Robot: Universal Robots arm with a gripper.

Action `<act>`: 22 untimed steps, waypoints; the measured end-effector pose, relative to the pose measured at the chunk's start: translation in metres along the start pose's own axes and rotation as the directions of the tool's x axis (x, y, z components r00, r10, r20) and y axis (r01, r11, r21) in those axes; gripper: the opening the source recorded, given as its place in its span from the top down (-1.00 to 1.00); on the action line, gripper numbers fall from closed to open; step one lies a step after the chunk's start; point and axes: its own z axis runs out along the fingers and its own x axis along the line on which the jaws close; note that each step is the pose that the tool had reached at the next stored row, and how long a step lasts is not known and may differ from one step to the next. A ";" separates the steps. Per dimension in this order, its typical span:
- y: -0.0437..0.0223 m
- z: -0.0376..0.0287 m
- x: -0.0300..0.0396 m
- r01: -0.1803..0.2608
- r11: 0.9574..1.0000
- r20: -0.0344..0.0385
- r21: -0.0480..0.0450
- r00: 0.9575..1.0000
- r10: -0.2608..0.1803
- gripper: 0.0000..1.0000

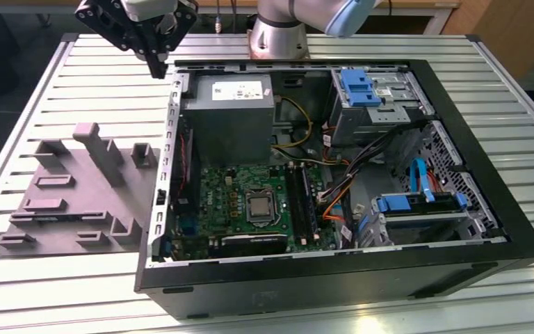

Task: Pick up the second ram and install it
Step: 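Reach for the second ram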

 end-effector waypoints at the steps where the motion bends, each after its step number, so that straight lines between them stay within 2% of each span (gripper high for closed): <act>1: -0.0001 0.0000 0.0009 0.000 1.000 0.000 0.000 1.000 0.000 0.79; 22: -0.0014 -0.0004 0.0179 0.000 1.000 0.000 0.000 1.000 0.000 0.79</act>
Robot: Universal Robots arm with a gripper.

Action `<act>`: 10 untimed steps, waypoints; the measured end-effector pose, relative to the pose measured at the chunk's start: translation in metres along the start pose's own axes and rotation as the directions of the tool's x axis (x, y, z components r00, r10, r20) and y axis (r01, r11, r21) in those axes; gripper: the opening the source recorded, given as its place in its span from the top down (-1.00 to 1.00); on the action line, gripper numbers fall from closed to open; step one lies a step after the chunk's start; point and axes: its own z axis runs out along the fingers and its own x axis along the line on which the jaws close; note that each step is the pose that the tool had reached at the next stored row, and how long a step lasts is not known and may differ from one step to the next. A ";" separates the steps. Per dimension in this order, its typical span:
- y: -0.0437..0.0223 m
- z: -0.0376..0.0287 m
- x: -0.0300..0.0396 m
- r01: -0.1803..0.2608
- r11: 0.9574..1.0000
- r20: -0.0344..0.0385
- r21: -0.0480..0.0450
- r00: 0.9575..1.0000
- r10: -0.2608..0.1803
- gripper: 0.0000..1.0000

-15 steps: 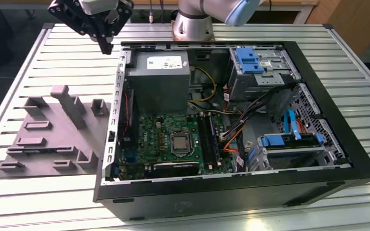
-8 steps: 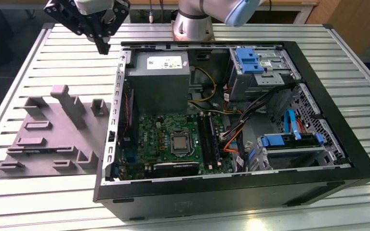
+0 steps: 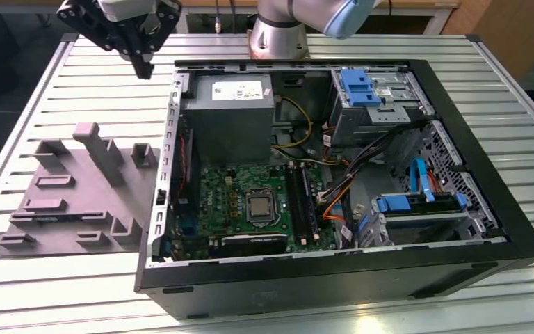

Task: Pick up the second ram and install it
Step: 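Reach for the second ram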

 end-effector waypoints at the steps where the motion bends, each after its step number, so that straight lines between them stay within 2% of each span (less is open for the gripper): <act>1: -0.0001 0.0000 0.0009 0.000 1.000 0.000 0.000 1.000 0.000 0.79; 10: -0.0006 -0.0001 0.0082 0.000 1.000 0.000 0.000 1.000 0.000 0.79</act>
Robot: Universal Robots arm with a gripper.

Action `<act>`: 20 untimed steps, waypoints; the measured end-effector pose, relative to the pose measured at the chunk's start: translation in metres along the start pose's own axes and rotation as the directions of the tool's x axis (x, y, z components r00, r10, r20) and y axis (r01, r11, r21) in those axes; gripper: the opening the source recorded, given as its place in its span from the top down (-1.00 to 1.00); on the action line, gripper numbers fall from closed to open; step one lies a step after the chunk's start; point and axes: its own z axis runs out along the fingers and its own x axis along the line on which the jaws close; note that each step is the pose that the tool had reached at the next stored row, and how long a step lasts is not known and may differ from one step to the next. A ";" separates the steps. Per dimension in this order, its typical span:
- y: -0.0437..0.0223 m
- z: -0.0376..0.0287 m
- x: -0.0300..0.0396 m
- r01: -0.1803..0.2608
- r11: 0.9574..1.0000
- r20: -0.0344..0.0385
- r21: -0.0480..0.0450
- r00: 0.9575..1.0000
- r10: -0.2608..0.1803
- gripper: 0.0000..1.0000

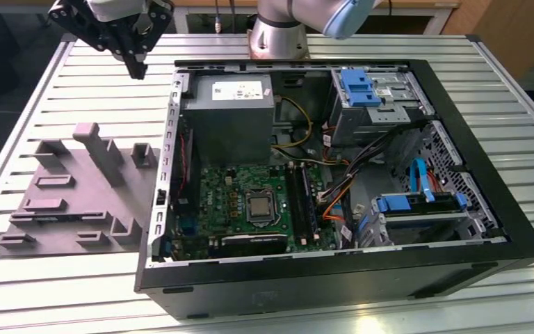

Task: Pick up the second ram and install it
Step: 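Reach for the second ram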

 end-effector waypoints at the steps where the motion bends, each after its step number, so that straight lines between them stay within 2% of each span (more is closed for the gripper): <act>1: -0.0001 0.0000 0.0006 0.000 1.000 0.000 0.000 1.000 0.000 0.79; 20: -0.0010 -0.0002 0.0125 0.000 1.000 0.000 0.000 1.000 0.000 0.79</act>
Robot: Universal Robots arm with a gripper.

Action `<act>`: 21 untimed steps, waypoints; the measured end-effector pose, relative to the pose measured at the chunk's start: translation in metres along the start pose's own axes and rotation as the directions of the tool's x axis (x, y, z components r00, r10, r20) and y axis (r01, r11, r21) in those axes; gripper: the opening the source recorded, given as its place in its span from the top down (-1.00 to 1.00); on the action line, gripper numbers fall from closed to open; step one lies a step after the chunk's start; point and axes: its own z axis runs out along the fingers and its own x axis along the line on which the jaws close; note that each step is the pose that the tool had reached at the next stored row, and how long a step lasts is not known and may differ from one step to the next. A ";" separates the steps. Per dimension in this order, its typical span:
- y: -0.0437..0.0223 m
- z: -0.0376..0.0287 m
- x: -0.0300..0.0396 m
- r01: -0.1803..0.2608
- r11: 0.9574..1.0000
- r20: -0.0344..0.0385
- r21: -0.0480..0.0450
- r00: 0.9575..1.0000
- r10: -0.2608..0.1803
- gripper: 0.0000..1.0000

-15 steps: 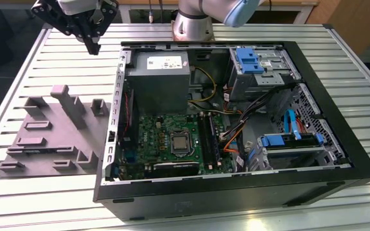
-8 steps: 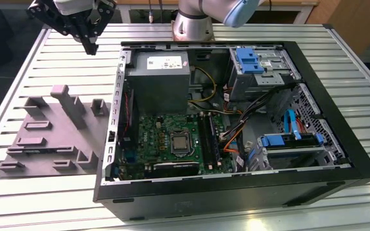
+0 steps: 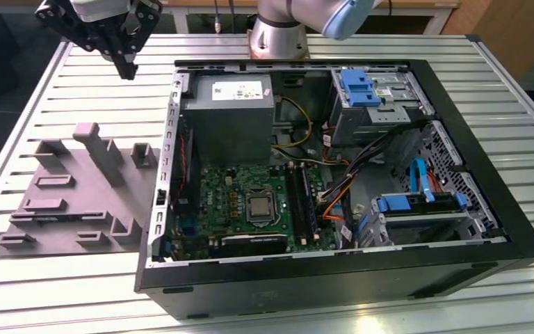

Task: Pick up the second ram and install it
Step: 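Reach for the second ram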

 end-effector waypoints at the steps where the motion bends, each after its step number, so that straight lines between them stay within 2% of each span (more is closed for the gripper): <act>1: 0.0000 0.0000 0.0006 0.000 1.000 0.000 0.000 1.000 0.000 0.79; 21: -0.0008 0.0000 0.0103 0.000 1.000 0.000 0.000 1.000 0.000 0.79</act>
